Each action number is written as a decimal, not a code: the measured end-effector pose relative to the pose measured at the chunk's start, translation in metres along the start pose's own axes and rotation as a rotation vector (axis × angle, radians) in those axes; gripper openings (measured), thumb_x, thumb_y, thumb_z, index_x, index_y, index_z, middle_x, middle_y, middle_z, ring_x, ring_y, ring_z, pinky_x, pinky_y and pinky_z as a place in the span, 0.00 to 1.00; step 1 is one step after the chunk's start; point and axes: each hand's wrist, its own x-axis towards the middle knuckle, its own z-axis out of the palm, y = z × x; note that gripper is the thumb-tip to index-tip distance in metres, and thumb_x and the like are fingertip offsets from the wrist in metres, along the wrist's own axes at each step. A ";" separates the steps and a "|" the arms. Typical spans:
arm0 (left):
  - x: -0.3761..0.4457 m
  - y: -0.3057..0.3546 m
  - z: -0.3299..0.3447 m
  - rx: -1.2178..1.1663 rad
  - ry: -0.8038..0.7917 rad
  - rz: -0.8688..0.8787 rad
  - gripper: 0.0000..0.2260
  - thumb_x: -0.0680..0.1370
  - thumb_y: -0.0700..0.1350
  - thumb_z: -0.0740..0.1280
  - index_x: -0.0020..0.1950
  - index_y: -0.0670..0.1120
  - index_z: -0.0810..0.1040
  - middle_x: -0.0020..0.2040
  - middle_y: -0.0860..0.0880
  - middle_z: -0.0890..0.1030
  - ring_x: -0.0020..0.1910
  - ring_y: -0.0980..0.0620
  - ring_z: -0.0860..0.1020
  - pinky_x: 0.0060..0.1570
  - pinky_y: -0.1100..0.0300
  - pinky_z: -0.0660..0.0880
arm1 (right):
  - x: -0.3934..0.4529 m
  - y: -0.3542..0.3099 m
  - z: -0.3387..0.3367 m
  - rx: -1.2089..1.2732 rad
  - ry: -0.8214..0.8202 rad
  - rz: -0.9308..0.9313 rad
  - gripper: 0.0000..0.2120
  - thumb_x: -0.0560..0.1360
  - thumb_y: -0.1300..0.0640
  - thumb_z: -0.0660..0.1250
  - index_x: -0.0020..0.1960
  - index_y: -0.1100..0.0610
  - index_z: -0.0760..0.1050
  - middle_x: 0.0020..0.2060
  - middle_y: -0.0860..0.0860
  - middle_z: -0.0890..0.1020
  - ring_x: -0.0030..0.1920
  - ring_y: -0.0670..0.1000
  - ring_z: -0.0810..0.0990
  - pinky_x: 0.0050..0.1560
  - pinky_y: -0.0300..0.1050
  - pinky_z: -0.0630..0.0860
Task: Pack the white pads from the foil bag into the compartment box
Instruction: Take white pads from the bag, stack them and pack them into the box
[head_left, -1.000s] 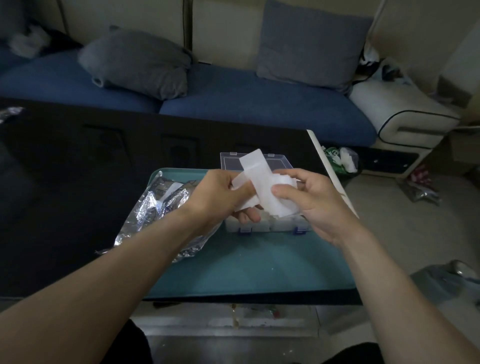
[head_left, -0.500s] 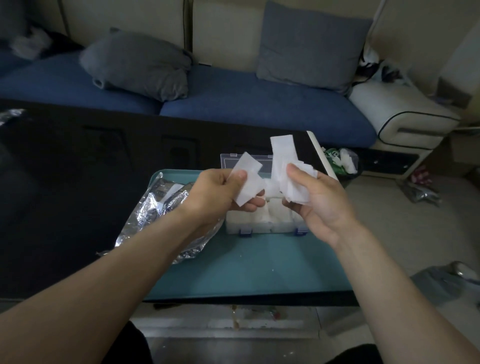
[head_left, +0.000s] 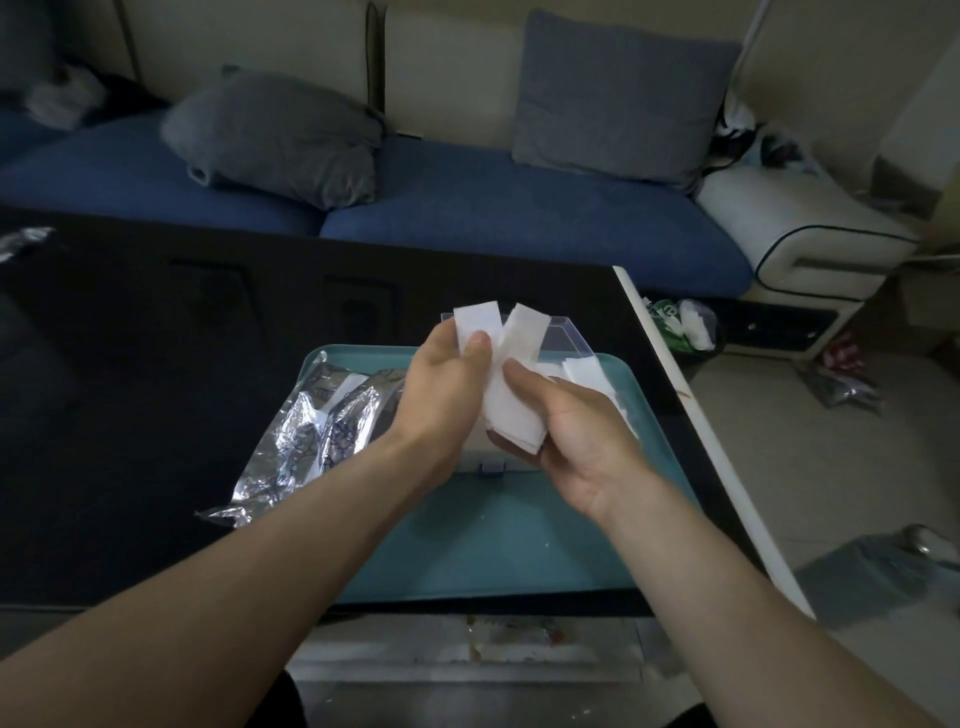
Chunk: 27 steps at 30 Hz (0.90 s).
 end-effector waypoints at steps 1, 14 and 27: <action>0.001 -0.001 -0.001 0.014 -0.024 -0.004 0.11 0.83 0.42 0.60 0.63 0.44 0.77 0.56 0.42 0.83 0.55 0.42 0.82 0.59 0.40 0.77 | 0.000 0.000 -0.001 -0.010 0.020 -0.013 0.14 0.76 0.55 0.73 0.59 0.61 0.81 0.49 0.56 0.87 0.45 0.52 0.86 0.39 0.45 0.81; 0.000 0.003 -0.005 -0.129 -0.137 -0.110 0.12 0.84 0.38 0.59 0.59 0.35 0.79 0.55 0.39 0.84 0.49 0.48 0.83 0.49 0.59 0.81 | -0.002 -0.011 -0.011 0.027 -0.003 -0.027 0.20 0.71 0.57 0.76 0.62 0.62 0.80 0.51 0.58 0.86 0.45 0.54 0.86 0.38 0.44 0.80; -0.004 0.005 -0.002 -0.104 -0.134 -0.214 0.07 0.80 0.36 0.65 0.53 0.38 0.82 0.48 0.40 0.86 0.45 0.45 0.85 0.42 0.57 0.82 | 0.002 0.000 -0.014 -0.102 0.142 -0.142 0.29 0.53 0.49 0.83 0.50 0.60 0.83 0.47 0.57 0.87 0.46 0.56 0.87 0.47 0.52 0.83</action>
